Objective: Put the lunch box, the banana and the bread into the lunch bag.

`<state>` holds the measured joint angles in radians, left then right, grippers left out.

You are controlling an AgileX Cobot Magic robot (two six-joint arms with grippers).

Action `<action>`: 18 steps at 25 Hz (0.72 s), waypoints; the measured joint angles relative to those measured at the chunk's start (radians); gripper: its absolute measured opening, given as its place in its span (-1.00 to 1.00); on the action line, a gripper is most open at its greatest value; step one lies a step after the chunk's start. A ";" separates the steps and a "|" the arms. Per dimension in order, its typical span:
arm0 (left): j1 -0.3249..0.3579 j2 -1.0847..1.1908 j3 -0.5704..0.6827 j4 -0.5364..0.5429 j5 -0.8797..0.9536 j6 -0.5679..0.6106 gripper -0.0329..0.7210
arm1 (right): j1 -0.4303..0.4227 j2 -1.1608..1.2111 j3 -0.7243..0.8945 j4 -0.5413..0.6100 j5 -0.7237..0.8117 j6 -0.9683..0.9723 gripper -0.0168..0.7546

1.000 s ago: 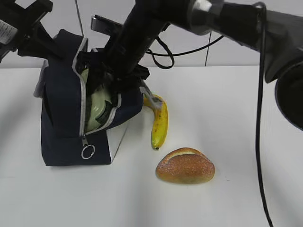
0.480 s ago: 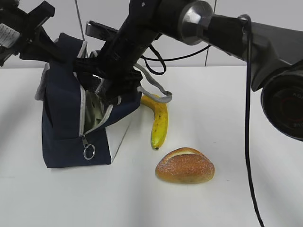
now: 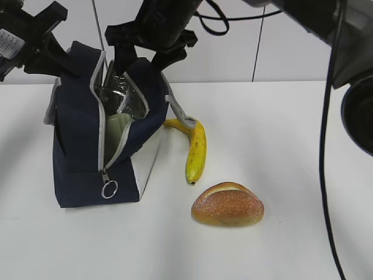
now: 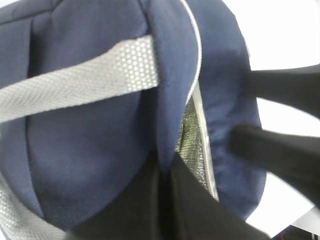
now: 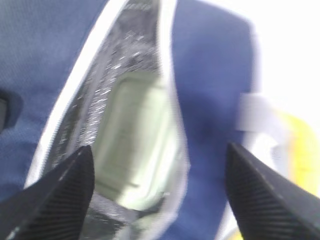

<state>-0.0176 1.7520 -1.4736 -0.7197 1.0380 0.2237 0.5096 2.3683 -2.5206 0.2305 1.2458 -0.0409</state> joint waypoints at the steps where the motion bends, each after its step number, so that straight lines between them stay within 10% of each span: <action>1: 0.000 0.000 0.000 0.000 0.000 0.000 -0.92 | 0.000 -0.018 0.000 -0.028 0.003 0.000 0.59; 18: 0.000 0.000 0.000 0.002 0.003 0.001 -0.92 | -0.014 -0.290 0.443 -0.275 0.006 0.041 0.58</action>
<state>-0.0176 1.7520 -1.4736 -0.7179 1.0414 0.2247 0.4956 2.0779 -2.0771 -0.0449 1.2516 0.0000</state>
